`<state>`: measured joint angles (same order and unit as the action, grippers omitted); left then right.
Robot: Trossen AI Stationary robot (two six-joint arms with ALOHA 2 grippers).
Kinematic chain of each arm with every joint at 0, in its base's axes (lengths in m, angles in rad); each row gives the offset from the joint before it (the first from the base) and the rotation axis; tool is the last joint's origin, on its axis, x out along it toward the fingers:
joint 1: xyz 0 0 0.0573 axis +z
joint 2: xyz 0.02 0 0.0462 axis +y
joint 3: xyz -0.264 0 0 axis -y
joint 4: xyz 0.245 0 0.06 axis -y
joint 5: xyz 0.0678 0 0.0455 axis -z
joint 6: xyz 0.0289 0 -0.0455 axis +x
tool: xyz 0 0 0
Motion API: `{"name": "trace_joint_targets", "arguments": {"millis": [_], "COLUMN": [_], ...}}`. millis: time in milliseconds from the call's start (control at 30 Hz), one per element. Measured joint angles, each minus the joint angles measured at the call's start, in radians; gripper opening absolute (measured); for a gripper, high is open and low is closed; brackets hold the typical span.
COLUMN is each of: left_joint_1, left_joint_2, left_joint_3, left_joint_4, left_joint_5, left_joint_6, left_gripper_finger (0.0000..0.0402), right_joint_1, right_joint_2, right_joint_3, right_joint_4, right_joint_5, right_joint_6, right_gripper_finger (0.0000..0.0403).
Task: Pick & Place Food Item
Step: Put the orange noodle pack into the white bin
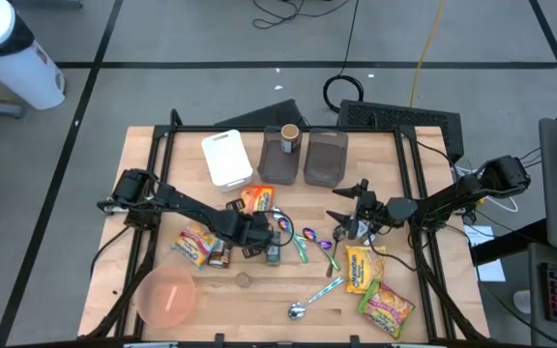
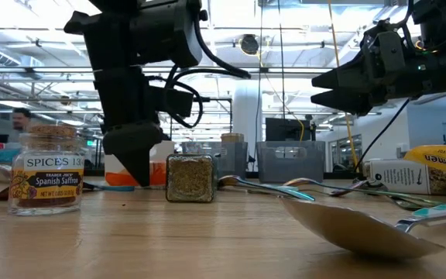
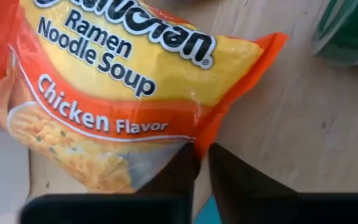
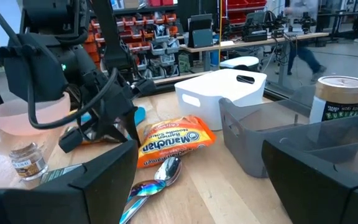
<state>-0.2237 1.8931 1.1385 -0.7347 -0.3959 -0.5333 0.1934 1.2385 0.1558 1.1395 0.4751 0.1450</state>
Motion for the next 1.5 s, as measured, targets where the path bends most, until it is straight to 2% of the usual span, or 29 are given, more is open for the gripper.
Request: {"name": "trace_joint_targets", "arguments": {"millis": [67,267,467,1000,1167,1500], "left_joint_1": [0.0,0.0,0.006,0.081,0.13,0.218], "left_joint_2": [-0.001,-0.003,-0.011,-0.054,-0.157,-0.502], "left_joint_3": [0.0,0.012,0.095,0.325,0.326,0.325], "left_joint_4": [-0.001,-0.036,-0.191,-0.447,-0.449,-0.387], "left_joint_5": [-0.002,0.026,0.038,0.002,-0.002,-0.026], "left_joint_6": [0.002,0.045,0.089,0.195,0.219,0.253], "left_gripper_finger": [0.0009,0.0004,0.0003,0.0001,0.0001,0.0], "right_joint_1": [0.0,0.0,0.0,0.0,0.0,-0.007], "right_joint_2": [0.0,0.0,0.0,0.0,0.0,0.0], "right_joint_3": [0.0,0.0,0.0,0.0,-0.001,-0.001], "right_joint_4": [0.0,0.0,0.0,-0.006,-0.008,0.01], "right_joint_5": [0.0,0.0,0.0,-0.003,-0.004,-0.002], "right_joint_6": [0.0,0.0,0.0,0.0,0.0,-0.061], "right_gripper_finger": [0.0334,0.0334,0.0334,0.0334,0.0334,0.0334]}}
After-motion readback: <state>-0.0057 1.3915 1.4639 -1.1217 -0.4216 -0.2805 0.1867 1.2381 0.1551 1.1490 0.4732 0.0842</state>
